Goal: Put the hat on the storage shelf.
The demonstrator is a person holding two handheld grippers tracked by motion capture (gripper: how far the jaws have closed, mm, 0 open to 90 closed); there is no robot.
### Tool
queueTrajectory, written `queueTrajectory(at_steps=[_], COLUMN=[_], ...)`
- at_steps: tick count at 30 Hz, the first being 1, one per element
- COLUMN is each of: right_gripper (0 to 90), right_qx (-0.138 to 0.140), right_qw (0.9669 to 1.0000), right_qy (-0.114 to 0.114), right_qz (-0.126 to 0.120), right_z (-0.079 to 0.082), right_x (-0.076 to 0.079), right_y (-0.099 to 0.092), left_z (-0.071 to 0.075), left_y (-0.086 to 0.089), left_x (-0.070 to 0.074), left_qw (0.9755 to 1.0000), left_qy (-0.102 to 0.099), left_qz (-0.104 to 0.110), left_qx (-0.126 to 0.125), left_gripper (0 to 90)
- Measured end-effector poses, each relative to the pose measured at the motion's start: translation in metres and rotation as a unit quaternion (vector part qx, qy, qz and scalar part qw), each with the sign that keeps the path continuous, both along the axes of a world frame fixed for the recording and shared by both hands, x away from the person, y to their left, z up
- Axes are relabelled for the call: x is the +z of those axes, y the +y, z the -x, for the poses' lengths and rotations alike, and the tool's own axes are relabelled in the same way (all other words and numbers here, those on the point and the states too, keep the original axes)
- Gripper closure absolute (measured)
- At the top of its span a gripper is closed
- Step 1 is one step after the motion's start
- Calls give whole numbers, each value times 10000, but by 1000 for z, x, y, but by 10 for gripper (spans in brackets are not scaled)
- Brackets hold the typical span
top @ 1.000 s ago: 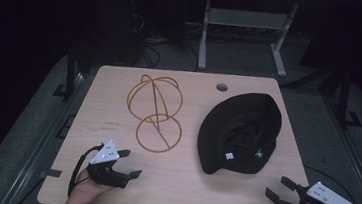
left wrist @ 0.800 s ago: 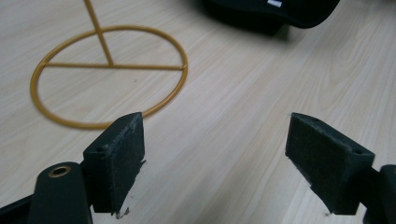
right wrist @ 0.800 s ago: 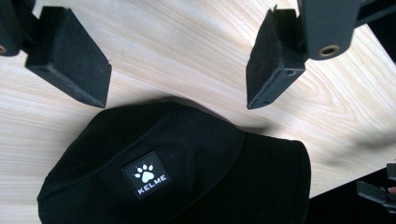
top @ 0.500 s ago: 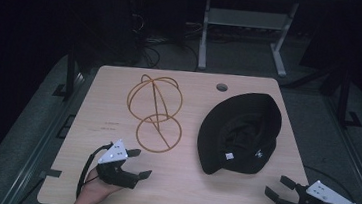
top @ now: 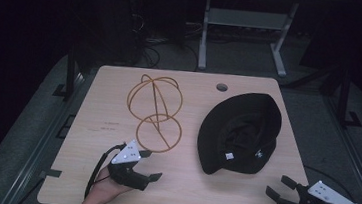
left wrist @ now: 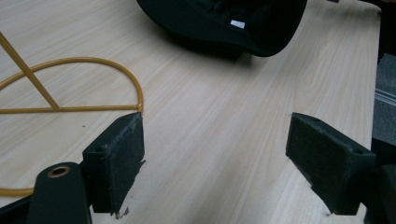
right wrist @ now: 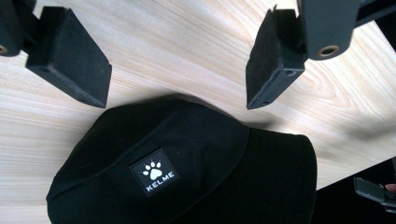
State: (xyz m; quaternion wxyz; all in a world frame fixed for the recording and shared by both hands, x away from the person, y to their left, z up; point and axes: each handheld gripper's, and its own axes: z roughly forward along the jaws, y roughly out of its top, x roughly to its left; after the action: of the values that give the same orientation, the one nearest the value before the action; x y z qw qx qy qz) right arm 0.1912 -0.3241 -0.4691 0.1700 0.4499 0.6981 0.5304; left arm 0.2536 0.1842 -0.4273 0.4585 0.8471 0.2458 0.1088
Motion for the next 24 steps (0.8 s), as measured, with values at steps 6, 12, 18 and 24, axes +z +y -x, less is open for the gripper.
queueTrajectory(at_steps=[6,12,18,24], right_gripper=[221,221,221,220], right_qx=[19,27,32,61], right_qw=[10000,10000,10000,10000], right_qy=[3,-11,-21,-13], right_qz=[1,0,-13,-19], right_z=[-1,0,0,1], right_x=[1,1,0,1], right_y=[1,1,1,1], left_z=[-3,-4,-6,-9], left_y=[-9,-25,-44,-58], left_x=[3,2,1,2], left_qw=[9999,9996,9987,9979], left_qy=[43,63,91,93], left_qz=[63,-18,-64,-104], left_qx=[-77,-286,-492,-633], left_gripper=[191,192,192,192])
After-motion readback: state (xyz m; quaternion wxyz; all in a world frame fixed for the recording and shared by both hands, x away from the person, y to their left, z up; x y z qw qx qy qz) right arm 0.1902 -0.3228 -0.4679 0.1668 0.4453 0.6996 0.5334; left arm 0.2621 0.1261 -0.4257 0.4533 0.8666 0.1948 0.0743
